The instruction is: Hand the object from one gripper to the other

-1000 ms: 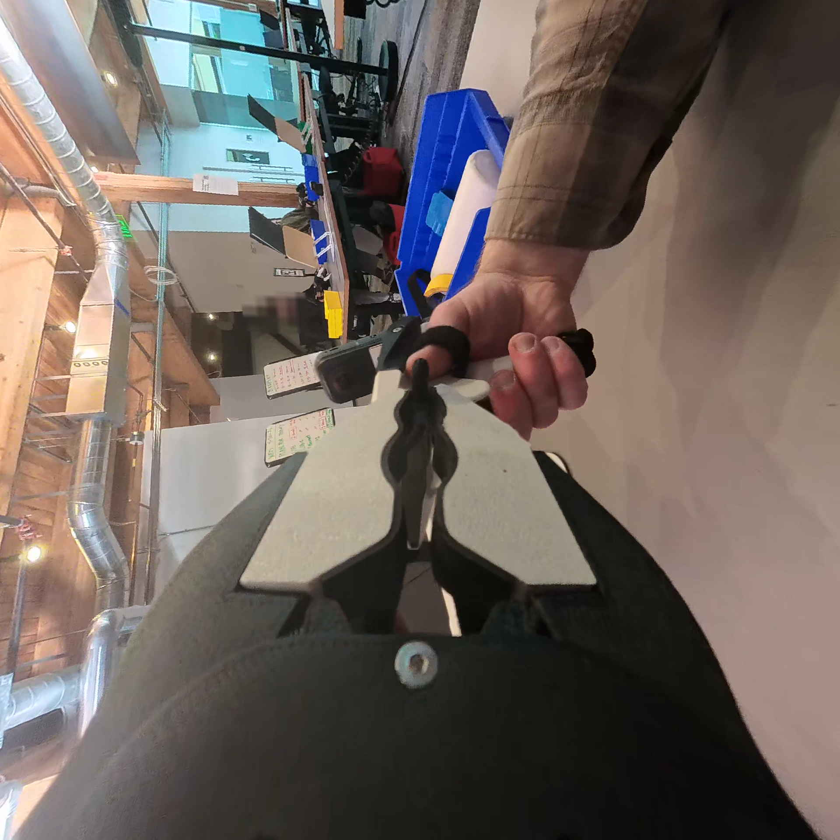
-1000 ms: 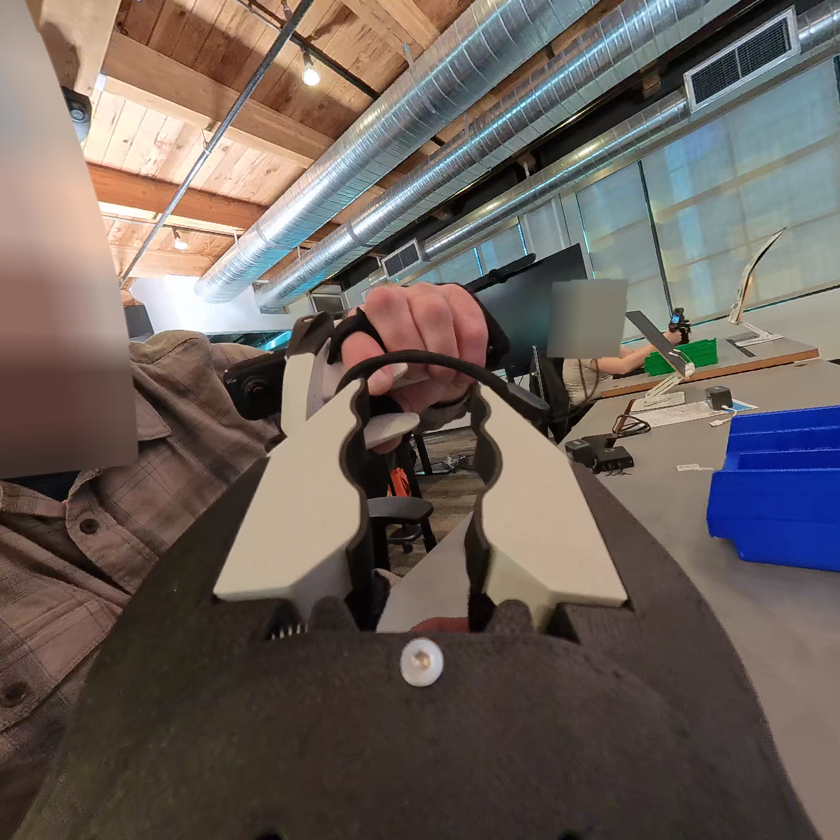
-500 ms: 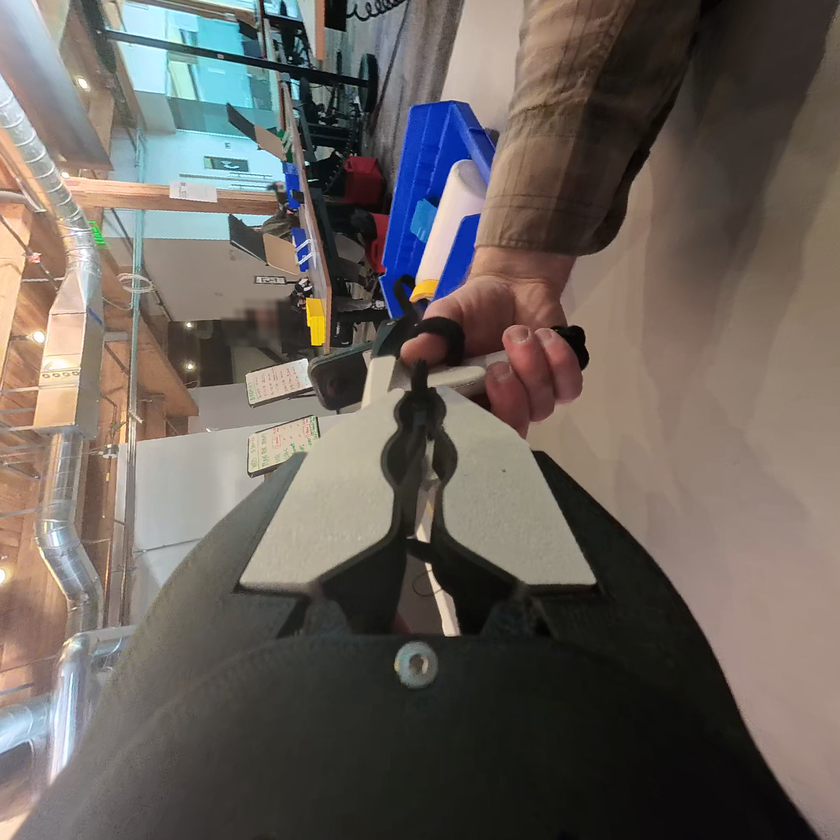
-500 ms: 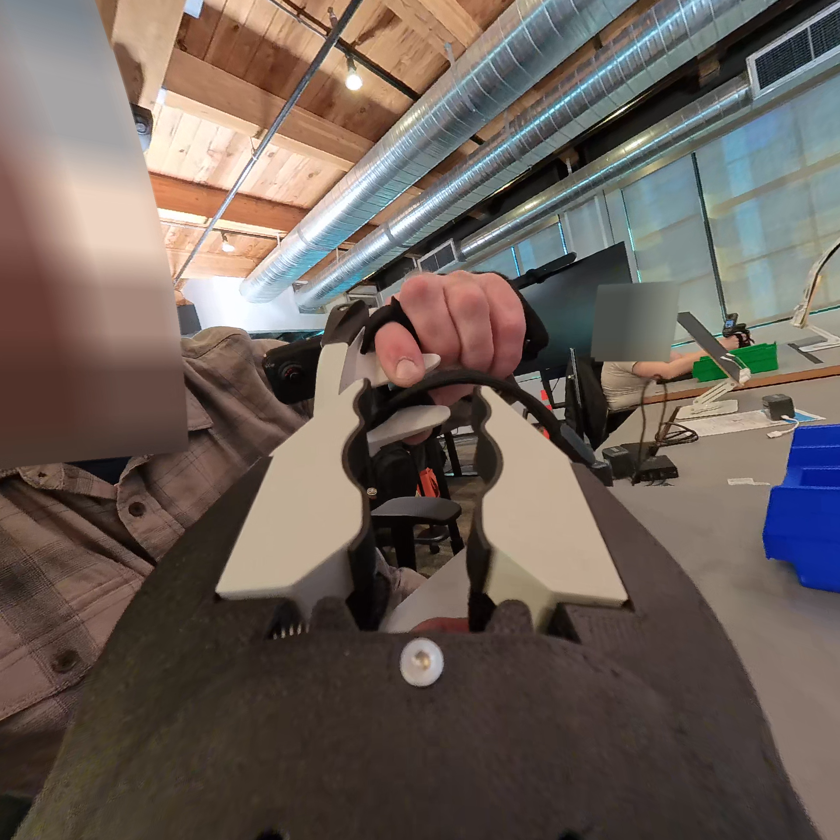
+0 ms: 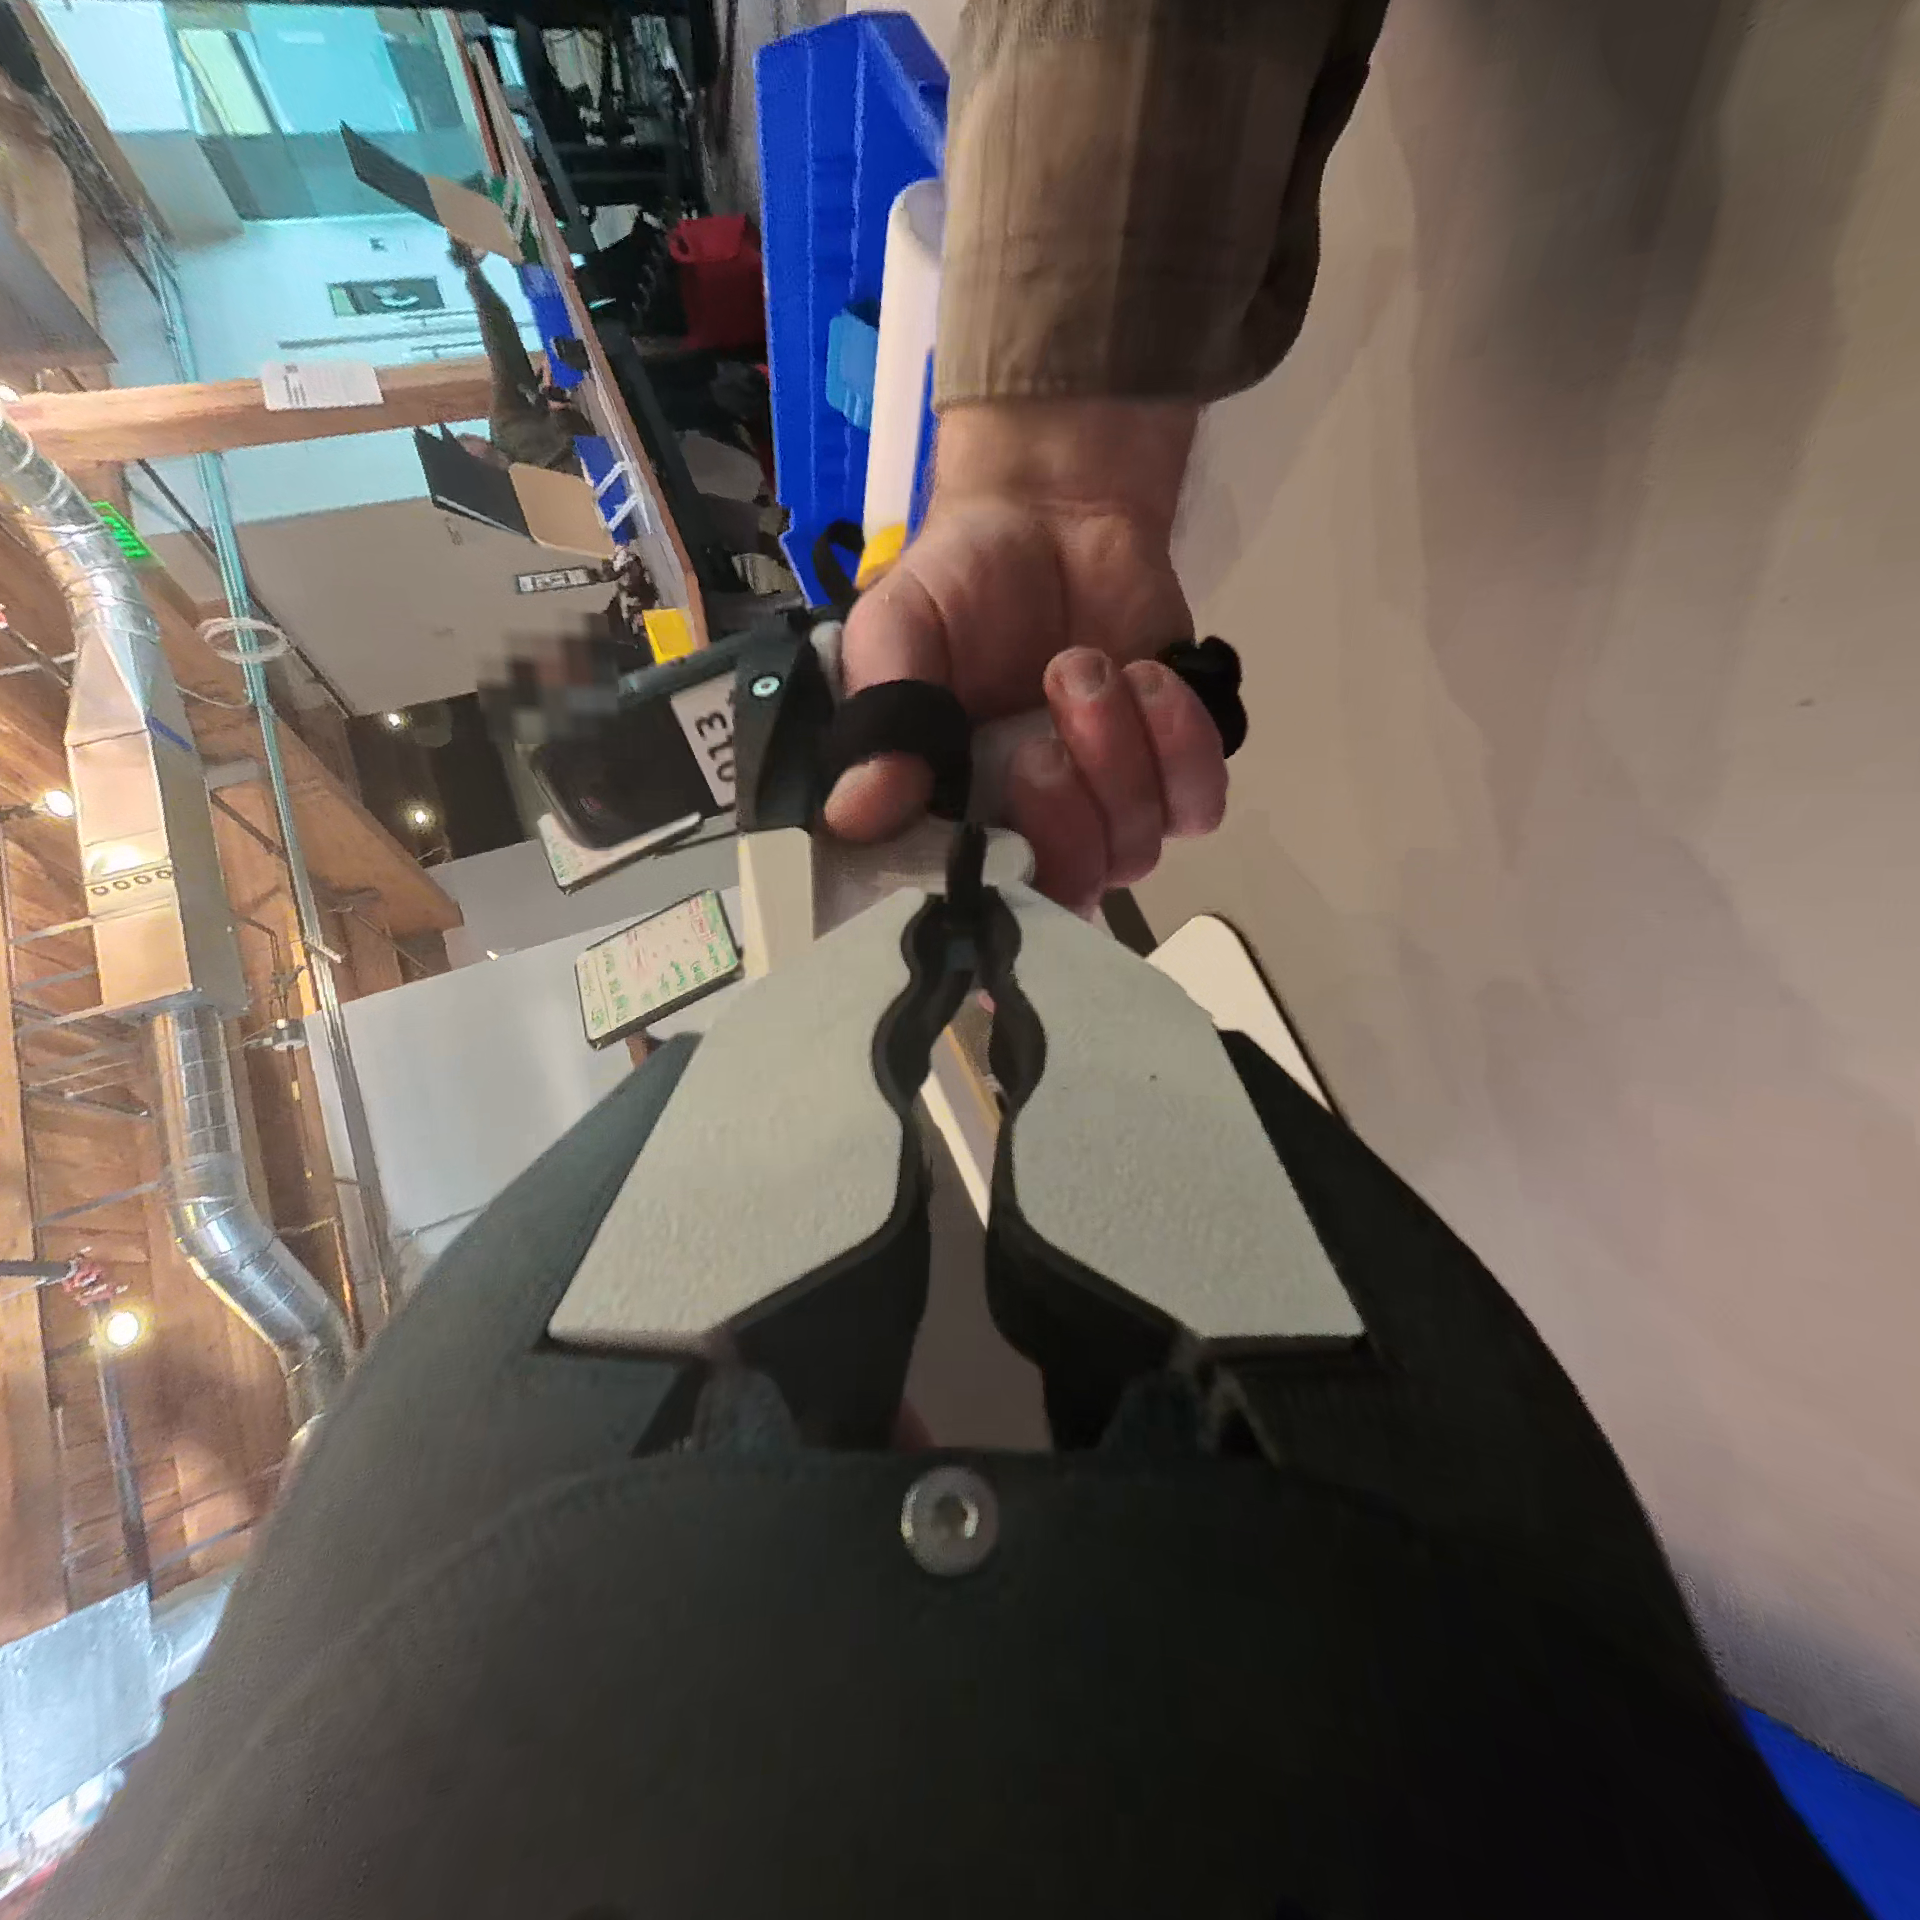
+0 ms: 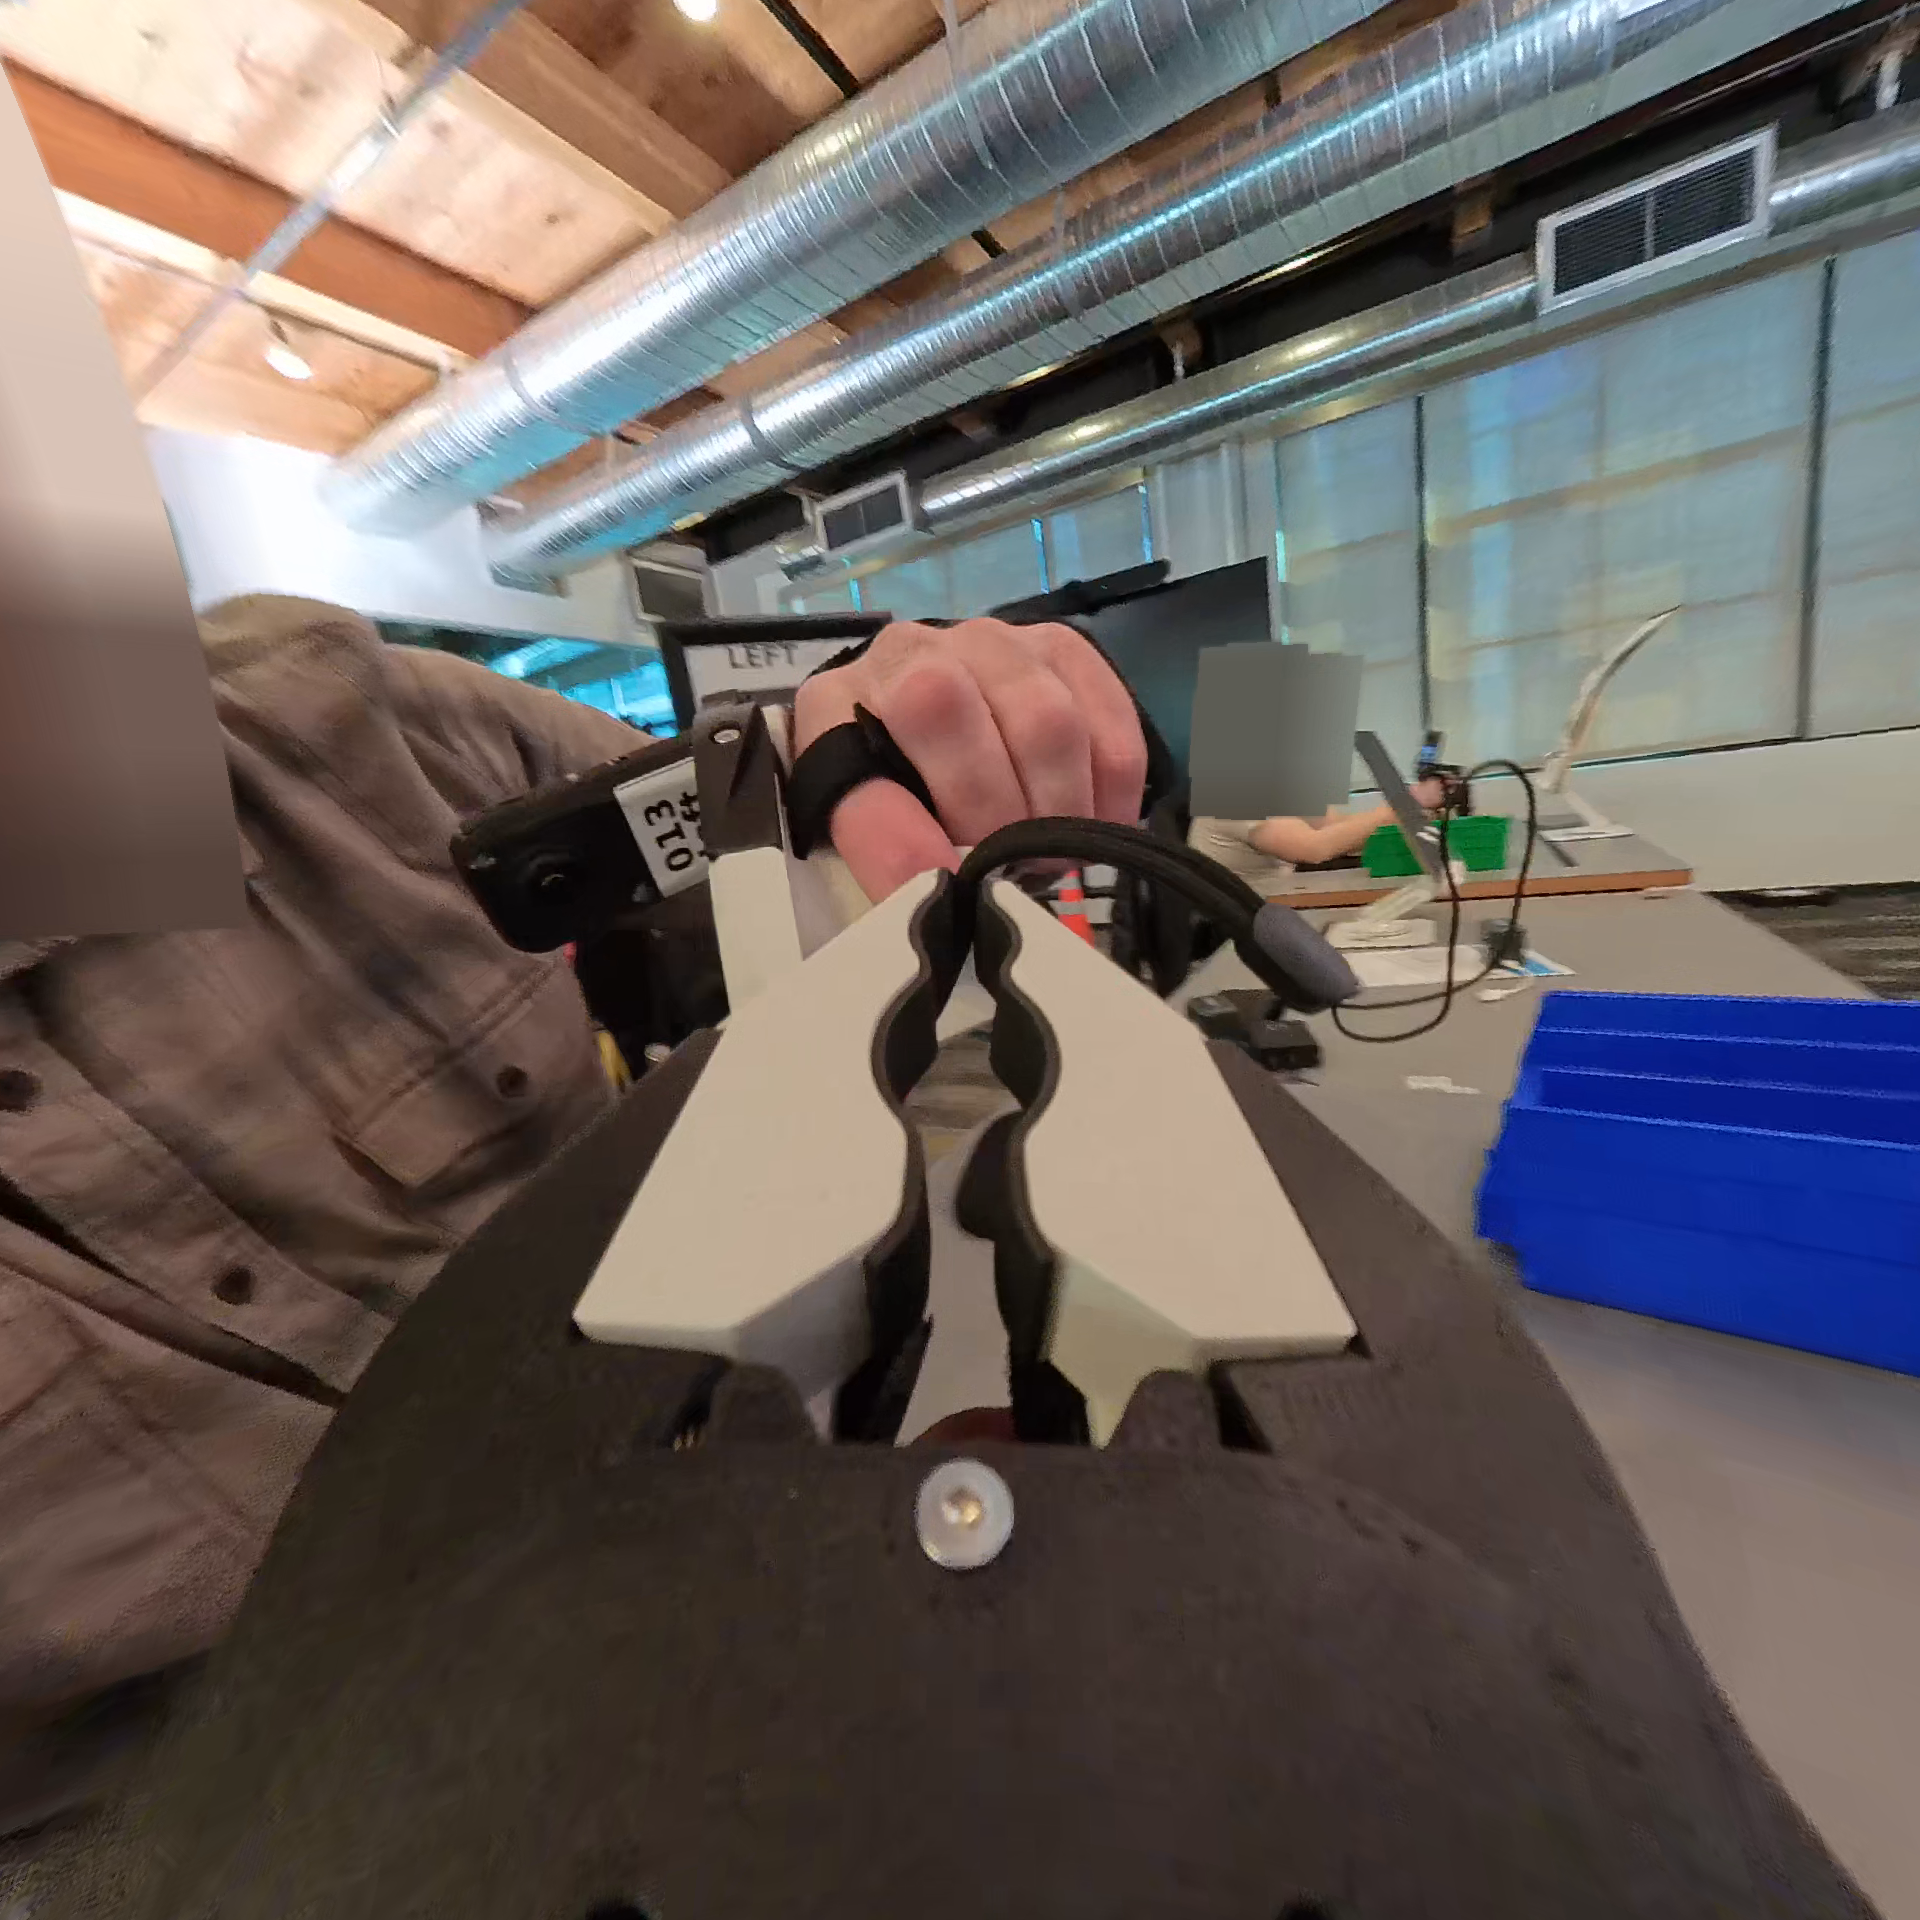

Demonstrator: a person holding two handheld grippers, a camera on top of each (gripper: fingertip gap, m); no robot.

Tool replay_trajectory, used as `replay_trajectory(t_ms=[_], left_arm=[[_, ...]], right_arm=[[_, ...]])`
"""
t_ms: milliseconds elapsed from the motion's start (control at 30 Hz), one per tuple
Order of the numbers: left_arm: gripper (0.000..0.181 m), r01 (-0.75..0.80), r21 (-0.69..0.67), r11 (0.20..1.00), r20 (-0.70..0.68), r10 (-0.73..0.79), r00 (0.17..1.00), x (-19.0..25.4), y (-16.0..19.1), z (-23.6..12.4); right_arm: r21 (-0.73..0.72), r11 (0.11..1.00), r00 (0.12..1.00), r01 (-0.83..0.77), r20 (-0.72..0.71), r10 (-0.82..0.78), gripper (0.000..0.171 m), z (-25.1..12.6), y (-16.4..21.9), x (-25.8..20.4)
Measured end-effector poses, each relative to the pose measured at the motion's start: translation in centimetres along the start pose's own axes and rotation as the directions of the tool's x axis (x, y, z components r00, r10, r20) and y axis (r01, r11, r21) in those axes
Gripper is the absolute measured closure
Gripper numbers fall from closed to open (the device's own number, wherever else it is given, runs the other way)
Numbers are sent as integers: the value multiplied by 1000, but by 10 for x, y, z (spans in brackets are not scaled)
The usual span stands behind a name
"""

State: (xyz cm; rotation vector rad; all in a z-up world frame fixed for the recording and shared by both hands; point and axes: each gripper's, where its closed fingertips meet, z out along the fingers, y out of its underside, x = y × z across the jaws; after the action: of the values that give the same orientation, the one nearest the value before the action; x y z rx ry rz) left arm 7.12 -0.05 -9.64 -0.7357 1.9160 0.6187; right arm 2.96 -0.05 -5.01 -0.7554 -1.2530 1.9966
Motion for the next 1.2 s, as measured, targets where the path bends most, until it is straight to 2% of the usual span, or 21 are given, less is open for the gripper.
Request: replay_trajectory(t_ms=[33,200,300,367,433,600,733,833,1000,1200], left_arm=[[172,18,5,1000,9,-18,1000,0,0,-2],[148,276,74,958,65,-281,957,-23,2,-21],[127,521,122,845,95,-532,841,-46,16,-27],[112,613,111,782,36,-620,784,-45,21,-23],[99,650,90,755,-49,-648,760,-35,20,-18],[86,781,133,610,-202,-755,624,-32,15,-16],[94,790,138,597,-167,-773,613,-30,25,-5],[112,751,123,649,-120,-742,660,-22,30,7],[157,721,149,677,-35,-725,688,-23,36,12],[172,690,121,714,41,-698,715,-24,45,13]], right_arm=[[-13,999,999,31,-28,-31,171,-1,-1,3],[-35,992,987,125,-93,-128,171,-9,-8,8],[-90,979,974,181,-118,-191,171,-8,-5,10],[-120,971,968,207,-119,-221,171,-5,-1,9],[-134,964,961,231,-122,-248,171,-4,1,8],[-169,945,942,281,-139,-305,171,-2,4,9],[-193,928,930,317,-131,-345,171,1,6,6],[-184,928,932,325,-107,-347,171,4,6,-1],[-171,928,932,330,-96,-349,171,7,4,-4],[-167,929,929,330,-117,-351,171,5,1,-2]])
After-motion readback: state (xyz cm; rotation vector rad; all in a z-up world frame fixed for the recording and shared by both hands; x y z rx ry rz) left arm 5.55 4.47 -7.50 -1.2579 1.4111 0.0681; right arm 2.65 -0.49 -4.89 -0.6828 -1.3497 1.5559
